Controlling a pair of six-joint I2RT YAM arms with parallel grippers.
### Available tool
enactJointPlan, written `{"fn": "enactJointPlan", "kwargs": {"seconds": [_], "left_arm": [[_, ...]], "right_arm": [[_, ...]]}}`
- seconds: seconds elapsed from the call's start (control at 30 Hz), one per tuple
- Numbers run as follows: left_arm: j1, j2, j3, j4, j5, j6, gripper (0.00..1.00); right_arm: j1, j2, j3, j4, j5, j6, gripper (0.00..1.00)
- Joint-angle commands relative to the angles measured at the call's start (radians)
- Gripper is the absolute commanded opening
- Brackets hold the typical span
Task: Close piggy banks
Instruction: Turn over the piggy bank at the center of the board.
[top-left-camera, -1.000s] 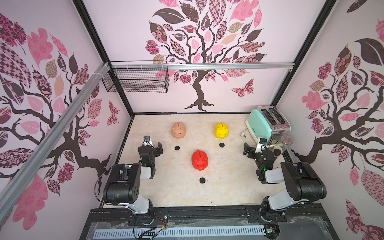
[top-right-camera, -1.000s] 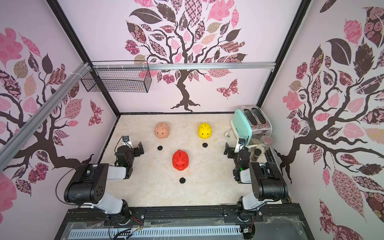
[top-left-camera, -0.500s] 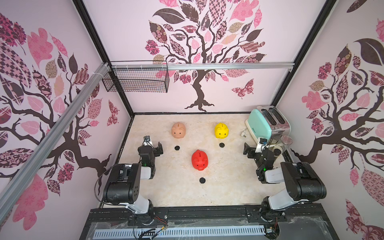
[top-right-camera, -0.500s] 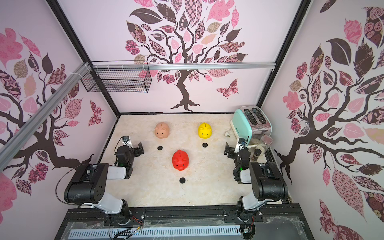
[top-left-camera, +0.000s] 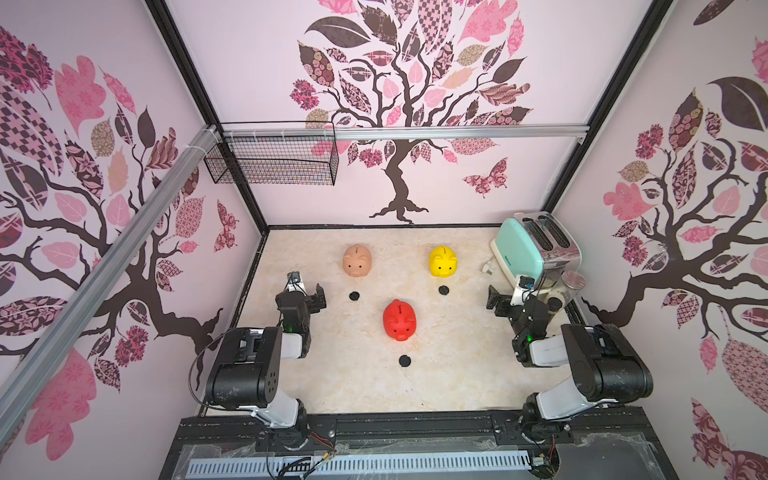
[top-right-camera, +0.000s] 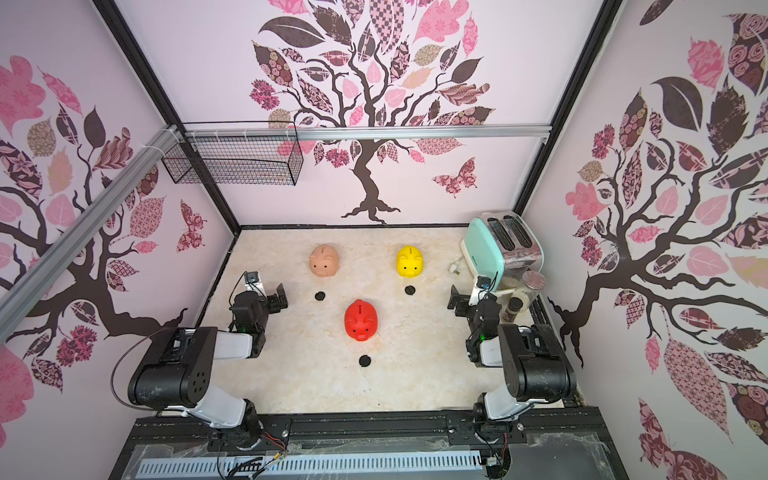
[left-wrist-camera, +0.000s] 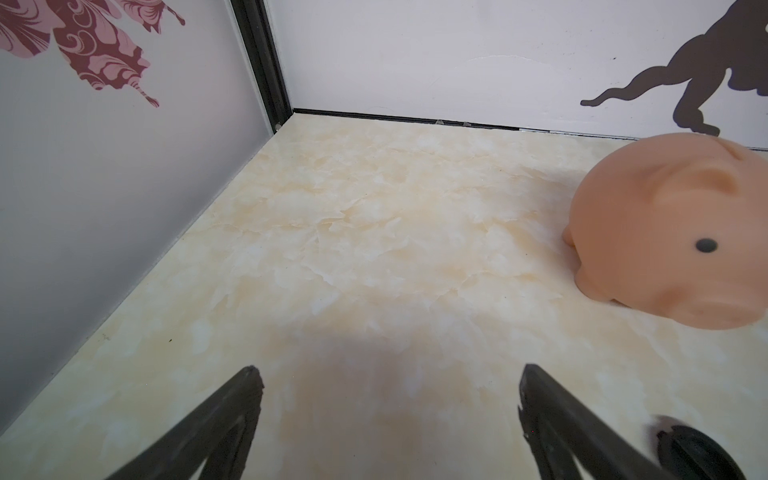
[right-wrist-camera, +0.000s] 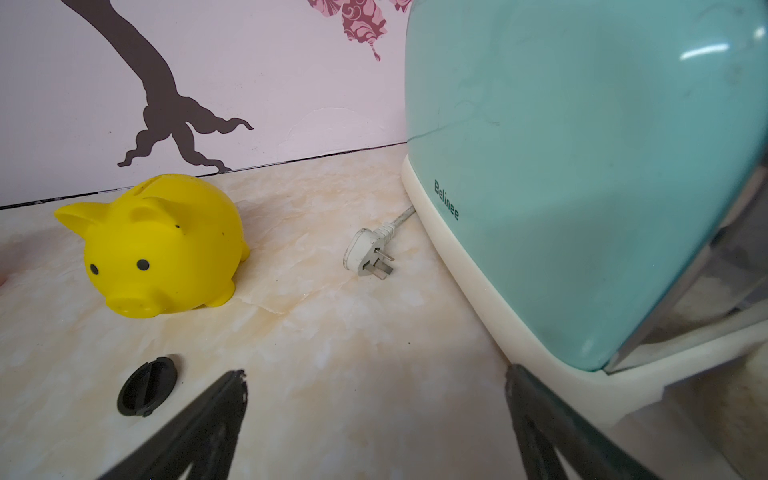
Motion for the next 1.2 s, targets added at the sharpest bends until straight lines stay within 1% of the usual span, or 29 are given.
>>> {"fn": "enactJointPlan", "kwargs": {"seconds": [0.0, 0.37, 0.4, 0.47, 0.5, 0.53, 0.57, 0.6, 0.63, 0.67, 0.7, 0.73, 0.77, 0.8, 0.83, 0.9, 0.93, 1.0, 1.03, 1.07, 1.1, 1.13, 1.17], "left_arm": [[-0.001, -0.008, -0.006, 0.022, 0.0, 0.002, 0.98], [-0.001, -0.01, -0.011, 0.026, 0.0, 0.004, 0.98], [-0.01, -0.012, -0.018, 0.045, -0.029, 0.008, 0.98], [-0.06, -0.027, -0.034, 0.075, -0.199, 0.001, 0.98], [-0.066, -0.042, -0.044, 0.067, -0.196, 0.006, 0.98], [-0.07, -0.05, -0.064, 0.106, -0.19, 0.021, 0.98], [-0.089, -0.06, -0.084, 0.153, -0.213, 0.041, 0.98], [-0.12, -0.083, -0.093, 0.168, -0.264, 0.061, 0.98], [-0.161, -0.131, -0.091, 0.132, -0.325, 0.089, 0.98], [-0.188, -0.196, -0.071, 0.036, -0.351, 0.105, 0.98], [-0.198, -0.254, -0.038, -0.085, -0.345, 0.097, 0.98], [-0.202, -0.341, 0.014, -0.265, -0.341, 0.036, 0.98], [-0.201, -0.406, 0.071, -0.419, -0.34, -0.034, 0.98], [-0.202, -0.449, 0.107, -0.506, -0.338, -0.081, 0.98], [-0.204, -0.493, 0.128, -0.561, -0.318, -0.131, 0.98], [-0.201, -0.567, 0.131, -0.589, -0.282, -0.244, 0.98], [-0.199, -0.605, 0.13, -0.6, -0.245, -0.282, 0.98], [-0.19, -0.664, 0.154, -0.666, -0.177, -0.313, 0.98], [-0.191, -0.69, 0.179, -0.745, -0.165, -0.336, 0.98], [-0.191, -0.71, 0.2, -0.792, -0.162, -0.364, 0.98], [-0.19, -0.723, 0.214, -0.834, -0.152, -0.406, 0.98], [-0.185, -0.738, 0.229, -0.861, -0.121, -0.452, 0.98], [-0.179, -0.743, 0.243, -0.881, -0.067, -0.451, 0.98]], "right_arm": [[0.005, -0.007, 0.024, -0.012, 0.011, -0.006, 1.0], [0.017, -0.005, 0.033, -0.029, 0.032, -0.011, 1.0], [0.017, -0.004, 0.034, -0.031, 0.032, -0.011, 1.0], [0.017, -0.005, 0.035, -0.032, 0.032, -0.011, 1.0], [0.017, -0.007, 0.032, -0.03, 0.031, -0.011, 1.0], [0.017, -0.01, 0.027, -0.021, 0.029, -0.011, 1.0], [0.016, -0.018, 0.018, 0.007, 0.035, -0.013, 1.0], [0.017, -0.042, 0.007, 0.021, 0.037, -0.013, 1.0], [0.017, -0.083, 0.002, -0.004, 0.03, -0.018, 1.0], [0.017, -0.13, 0.012, -0.063, 0.022, -0.021, 1.0], [0.017, -0.183, 0.024, -0.126, 0.015, -0.024, 1.0], [0.018, -0.244, 0.037, -0.198, 0.017, -0.022, 1.0], [0.019, -0.304, 0.049, -0.249, 0.035, 0.013, 1.0], [0.018, -0.35, 0.056, -0.279, 0.048, 0.048, 1.0], [0.018, -0.406, 0.061, -0.304, 0.073, 0.111, 1.0], [0.017, -0.511, 0.066, -0.365, 0.139, 0.279, 1.0], [0.015, -0.564, 0.07, -0.415, 0.16, 0.359, 1.0], [0.015, -0.655, 0.095, -0.601, 0.218, 0.495, 1.0], [0.015, -0.686, 0.104, -0.691, 0.246, 0.593, 1.0], [0.013, -0.707, 0.097, -0.728, 0.218, 0.681, 1.0], [0.006, -0.72, 0.081, -0.717, 0.142, 0.723, 1.0], [0.007, -0.736, 0.067, -0.696, 0.034, 0.742, 1.0], [0.024, -0.752, 0.062, -0.69, -0.049, 0.742, 1.0]]}}
